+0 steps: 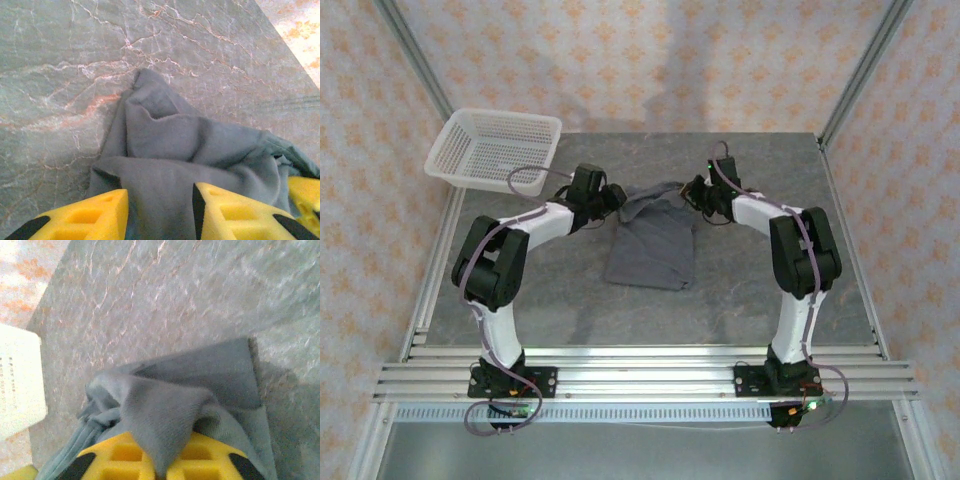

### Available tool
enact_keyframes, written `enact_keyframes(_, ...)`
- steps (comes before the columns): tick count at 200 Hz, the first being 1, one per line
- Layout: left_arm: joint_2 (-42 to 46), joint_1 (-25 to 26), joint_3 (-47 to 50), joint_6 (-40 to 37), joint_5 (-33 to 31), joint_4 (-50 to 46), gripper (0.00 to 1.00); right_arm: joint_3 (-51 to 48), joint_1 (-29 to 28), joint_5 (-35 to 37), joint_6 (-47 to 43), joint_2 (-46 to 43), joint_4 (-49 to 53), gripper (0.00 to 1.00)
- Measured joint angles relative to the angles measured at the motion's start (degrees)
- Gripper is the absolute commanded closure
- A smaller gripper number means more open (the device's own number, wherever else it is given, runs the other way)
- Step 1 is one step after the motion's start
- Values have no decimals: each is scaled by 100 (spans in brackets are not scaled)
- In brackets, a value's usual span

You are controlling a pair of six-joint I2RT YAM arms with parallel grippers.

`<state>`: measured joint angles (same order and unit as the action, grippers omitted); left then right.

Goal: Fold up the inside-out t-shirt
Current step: Smooth out the T-shirt at the center of the table.

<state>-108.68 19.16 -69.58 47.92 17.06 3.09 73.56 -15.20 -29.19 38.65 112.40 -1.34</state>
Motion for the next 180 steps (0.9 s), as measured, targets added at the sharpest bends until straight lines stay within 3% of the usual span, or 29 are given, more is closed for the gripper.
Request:
enact_keyframes(16,-162,-4,-339,-46,79,-87,51,251,105,-48,28,214,57,73)
enact_keyframes(49,-597,-11,-1069,-197,184,-133,50,553,245,-92,2,433,385,63)
enact_keyframes(72,-608,-76,-1091,-304,205,-208,52,494,278,-66,-212,269,634,62)
enact_keyframes(87,-581,-170,-1069,-413,205,-372,60,181,278,-66,-341,-105,658,67)
enact_keyframes(116,-122,-297,-595,-608,232,-774,100,-1008,247,-114,-529,-1187,492,87)
enact_keyframes(143,262,-223,-94,-601,354,-874,100,-1429,63,-136,-623,-1408,450,93)
enact_keyframes(180,153,24,223,-474,603,-857,100,-1316,-179,-179,-629,-1012,313,94)
